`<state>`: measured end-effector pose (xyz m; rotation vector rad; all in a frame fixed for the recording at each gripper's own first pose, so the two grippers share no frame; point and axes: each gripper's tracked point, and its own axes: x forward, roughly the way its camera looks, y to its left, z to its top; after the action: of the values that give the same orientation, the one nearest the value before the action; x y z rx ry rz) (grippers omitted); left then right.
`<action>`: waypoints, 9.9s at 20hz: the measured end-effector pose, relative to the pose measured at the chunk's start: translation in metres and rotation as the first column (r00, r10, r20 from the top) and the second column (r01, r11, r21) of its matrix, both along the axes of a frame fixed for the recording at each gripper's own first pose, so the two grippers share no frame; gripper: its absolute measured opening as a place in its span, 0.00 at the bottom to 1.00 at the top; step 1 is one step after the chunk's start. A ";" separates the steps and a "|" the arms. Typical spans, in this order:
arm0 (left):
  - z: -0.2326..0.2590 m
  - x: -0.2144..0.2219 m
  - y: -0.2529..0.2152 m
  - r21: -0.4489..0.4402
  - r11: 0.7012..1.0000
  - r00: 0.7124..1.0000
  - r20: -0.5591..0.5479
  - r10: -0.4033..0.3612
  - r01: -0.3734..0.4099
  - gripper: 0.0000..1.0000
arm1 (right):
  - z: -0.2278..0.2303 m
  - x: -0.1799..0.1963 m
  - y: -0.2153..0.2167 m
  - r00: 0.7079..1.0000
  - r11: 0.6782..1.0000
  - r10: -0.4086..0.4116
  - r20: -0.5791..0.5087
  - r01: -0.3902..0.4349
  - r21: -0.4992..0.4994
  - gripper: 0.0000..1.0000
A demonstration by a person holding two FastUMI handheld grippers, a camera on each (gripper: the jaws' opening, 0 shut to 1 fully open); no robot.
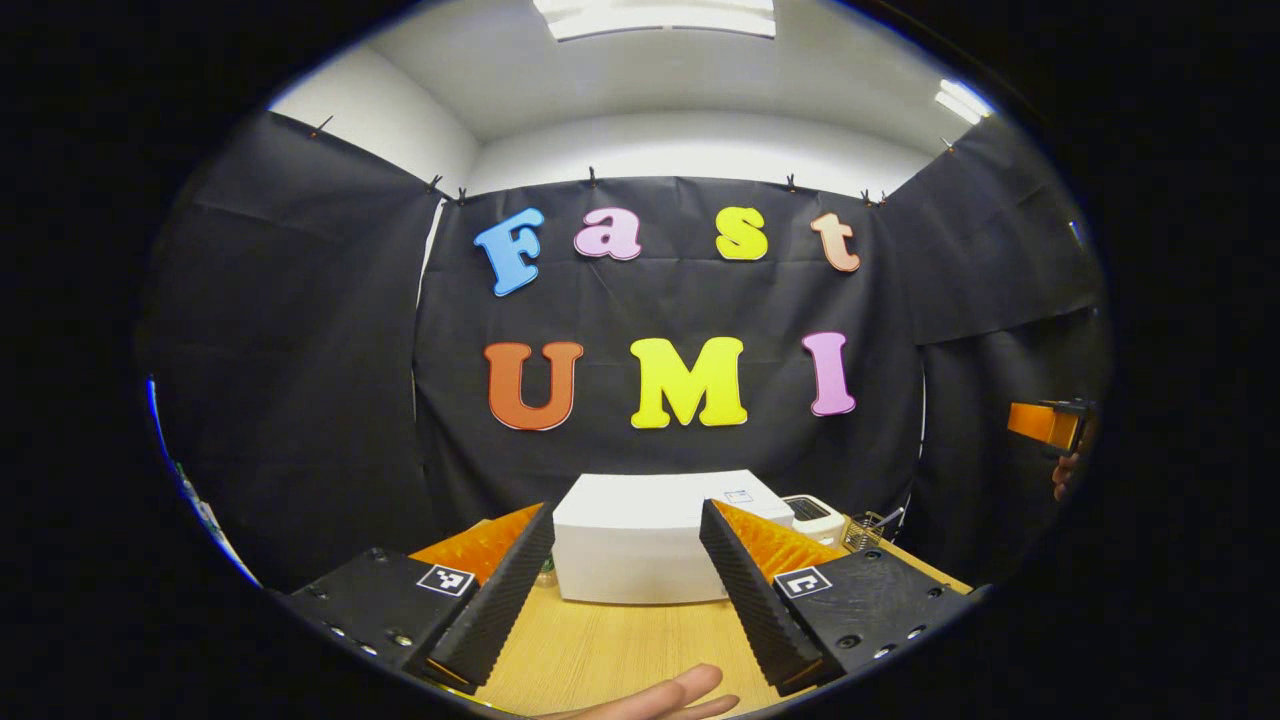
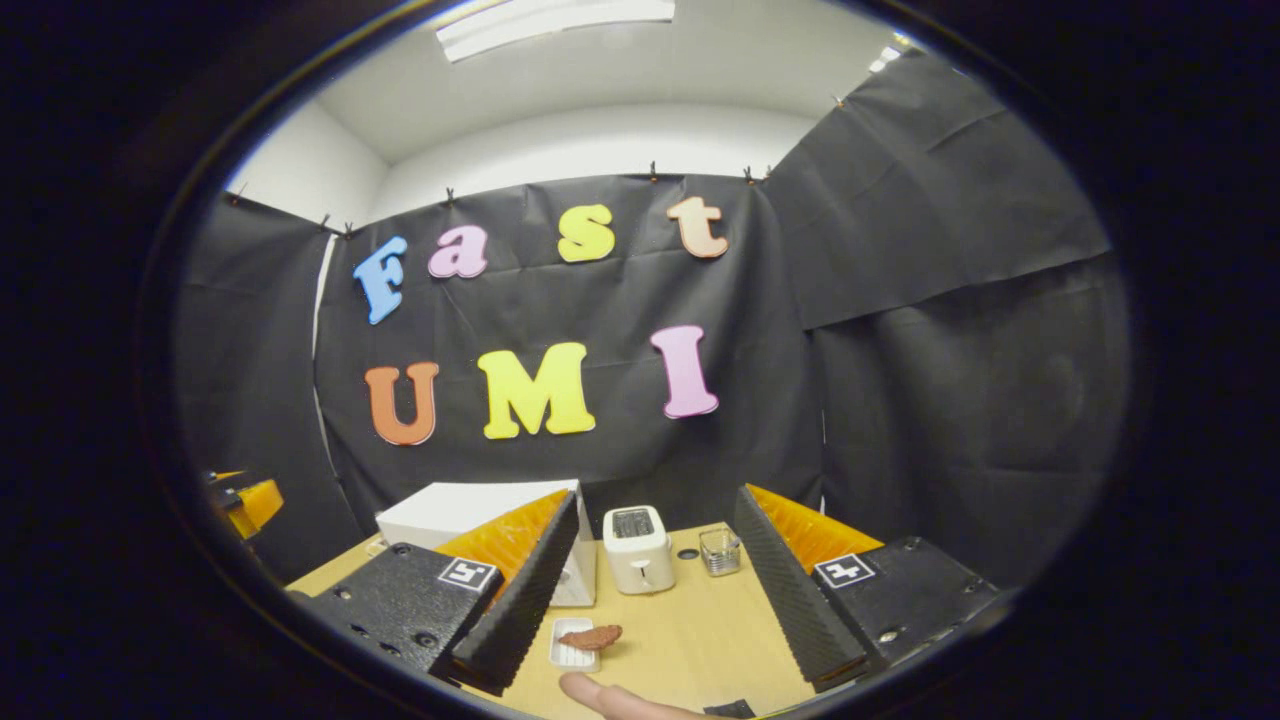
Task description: Open the microwave oven with the left hand, put the food in, and close the microwave oven.
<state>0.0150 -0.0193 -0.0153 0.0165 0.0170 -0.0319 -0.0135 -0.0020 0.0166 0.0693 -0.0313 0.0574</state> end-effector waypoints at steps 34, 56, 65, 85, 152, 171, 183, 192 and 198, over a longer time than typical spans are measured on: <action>-0.262 0.224 -0.176 -0.017 0.977 0.958 -0.191 -0.214 0.215 0.94 | -0.031 0.044 -0.058 1.000 1.000 0.007 0.026 -0.007 -0.003 1.00; -0.274 0.250 -0.170 -0.073 0.991 0.971 -0.207 -0.123 0.110 0.12 | -0.047 0.021 -0.094 0.999 0.998 -0.049 -0.005 0.049 -0.029 1.00; -0.265 0.180 -0.145 -0.034 0.985 0.973 -0.157 -0.171 0.168 0.12 | -0.075 0.018 -0.082 0.996 1.000 -0.001 -0.085 0.002 0.011 1.00; -0.259 0.024 0.050 -0.051 0.998 0.989 -0.146 -0.034 0.027 0.23 | -0.078 -0.035 -0.004 0.995 0.996 0.086 -0.057 -0.088 -0.035 1.00; -0.042 -0.028 0.072 0.126 0.989 0.992 0.110 0.061 -0.075 0.88 | -0.290 0.126 0.147 0.491 0.713 0.691 -0.530 -0.340 0.614 0.12; -0.044 -0.047 0.102 0.053 0.999 0.999 0.041 0.000 -0.002 0.95 | -0.295 0.196 0.366 0.844 0.690 0.497 -0.202 -0.243 0.682 0.11; -0.051 -0.031 0.113 0.023 1.000 1.000 0.024 0.010 -0.010 0.95 | -0.362 0.355 0.442 0.943 0.807 0.240 -0.231 -0.061 0.588 0.12; -0.072 -0.018 0.117 -0.005 1.000 0.999 -0.035 0.003 -0.003 0.95 | -0.375 0.364 0.454 0.956 0.833 0.159 -0.248 0.005 0.553 0.17; -0.077 -0.016 0.114 0.043 0.999 0.999 -0.046 -0.003 0.005 0.95 | -0.379 0.361 0.446 0.962 0.912 0.061 -0.267 0.055 0.407 0.42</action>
<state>-0.0006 0.0952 -0.0923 0.0590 0.0640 -0.0362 0.3473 0.4438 -0.3622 0.5014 0.2370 0.0431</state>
